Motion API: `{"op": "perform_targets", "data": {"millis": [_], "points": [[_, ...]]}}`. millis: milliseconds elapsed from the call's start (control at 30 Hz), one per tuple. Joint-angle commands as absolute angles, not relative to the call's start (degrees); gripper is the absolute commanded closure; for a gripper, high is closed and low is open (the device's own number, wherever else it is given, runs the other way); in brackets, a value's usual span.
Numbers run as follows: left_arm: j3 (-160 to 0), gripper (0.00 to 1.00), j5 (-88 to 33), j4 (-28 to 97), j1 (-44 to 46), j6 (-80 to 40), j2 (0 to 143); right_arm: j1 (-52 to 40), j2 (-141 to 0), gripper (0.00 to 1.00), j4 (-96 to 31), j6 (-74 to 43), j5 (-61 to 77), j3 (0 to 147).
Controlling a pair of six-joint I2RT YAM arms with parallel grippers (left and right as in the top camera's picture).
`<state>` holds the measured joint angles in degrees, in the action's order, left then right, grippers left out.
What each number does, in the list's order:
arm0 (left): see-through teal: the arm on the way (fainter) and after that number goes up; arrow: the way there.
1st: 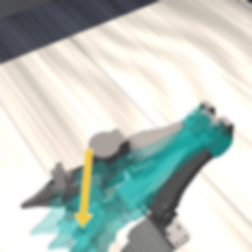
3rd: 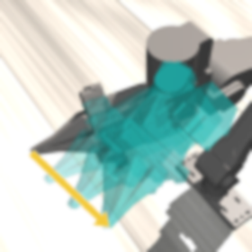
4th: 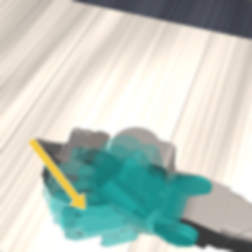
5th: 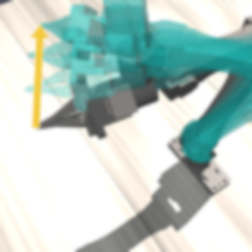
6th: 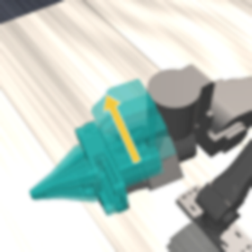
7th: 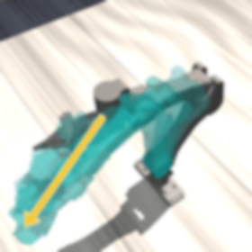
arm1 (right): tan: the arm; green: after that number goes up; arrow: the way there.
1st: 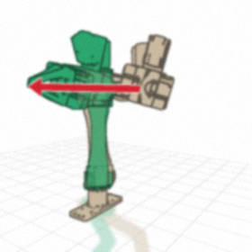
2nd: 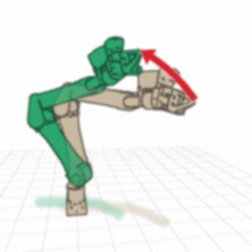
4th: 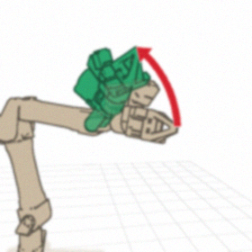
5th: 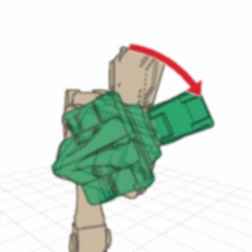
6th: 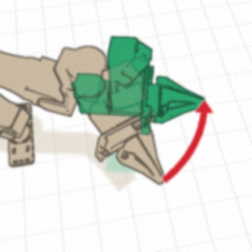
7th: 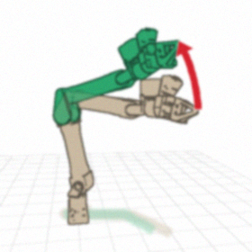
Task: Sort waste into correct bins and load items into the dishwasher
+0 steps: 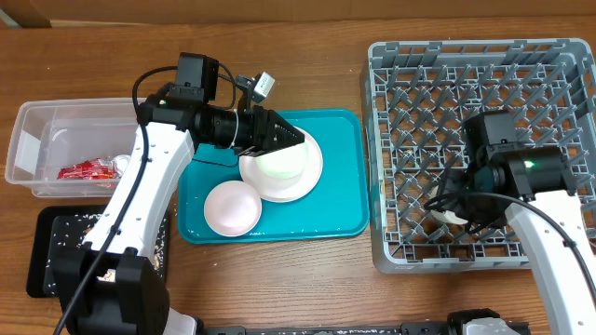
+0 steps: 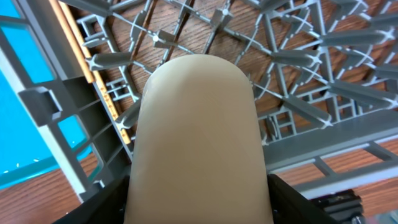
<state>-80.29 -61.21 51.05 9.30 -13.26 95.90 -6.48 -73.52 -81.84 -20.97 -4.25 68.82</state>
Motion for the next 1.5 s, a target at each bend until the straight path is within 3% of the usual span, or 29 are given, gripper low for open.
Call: {"op": "perform_targets", "data": {"millis": [0, 300, 367, 533, 667, 733, 867, 1000, 1200, 1400, 1433, 1467], "points": [[-80.84, 0.67, -59.79, 50.94, 9.39, -11.81, 95.18, -6.66, -73.32, 0.58, -80.16, -20.56, -3.84, 66.28], [-80.84, 0.63, -57.98, 50.72, 7.64, -12.53, 95.18, -6.66, -73.32, 0.57, -78.78, -20.14, -3.79, 65.67], [-80.84, 0.63, -58.06, 50.76, 6.7, -12.51, 95.18, -6.66, -73.32, 0.51, -78.78, -20.16, -3.77, 65.52], [-80.84, 0.62, -58.08, 50.81, 4.14, -12.88, 95.18, -6.66, -73.32, 0.51, -78.39, -20.21, -3.73, 64.03], [-80.86, 0.61, -58.04, 50.59, 2.0, -12.88, 95.18, -6.66, -73.32, 0.44, -77.87, -20.16, -3.51, 63.57], [-80.93, 0.56, -58.04, 49.52, 0.03, -13.21, 95.15, -6.66, -73.32, 0.26, -77.45, -20.05, -3.55, 63.59], [-82.52, 0.45, -58.08, 49.32, -6.7, -15.05, 95.07, -6.63, -73.32, 0.0, -76.16, -18.37, -3.51, 63.59], [-84.73, 0.38, -58.04, 51.44, -14.7, -15.0, 94.89, -6.63, -73.32, 0.0, -75.18, -17.56, -3.49, 63.79], [-85.78, 0.37, -53.19, 57.95, -28.25, -14.11, 92.51, -6.63, -73.32, 0.0, -75.44, -13.39, 0.36, 68.38], [-85.76, 0.44, -29.54, 67.44, -40.58, -15.94, 89.67, -6.85, -73.32, 0.15, -75.53, -9.13, 10.83, 74.04], [-85.76, 0.42, -26.22, 68.69, -42.13, -17.87, 89.56, -6.85, -73.32, 0.2, -75.81, -9.15, 13.04, 74.06], [-85.76, 0.31, -23.81, 69.84, -43.51, -19.84, 89.58, -6.85, -73.32, 0.28, -76.34, -9.15, 15.49, 73.93]]}}
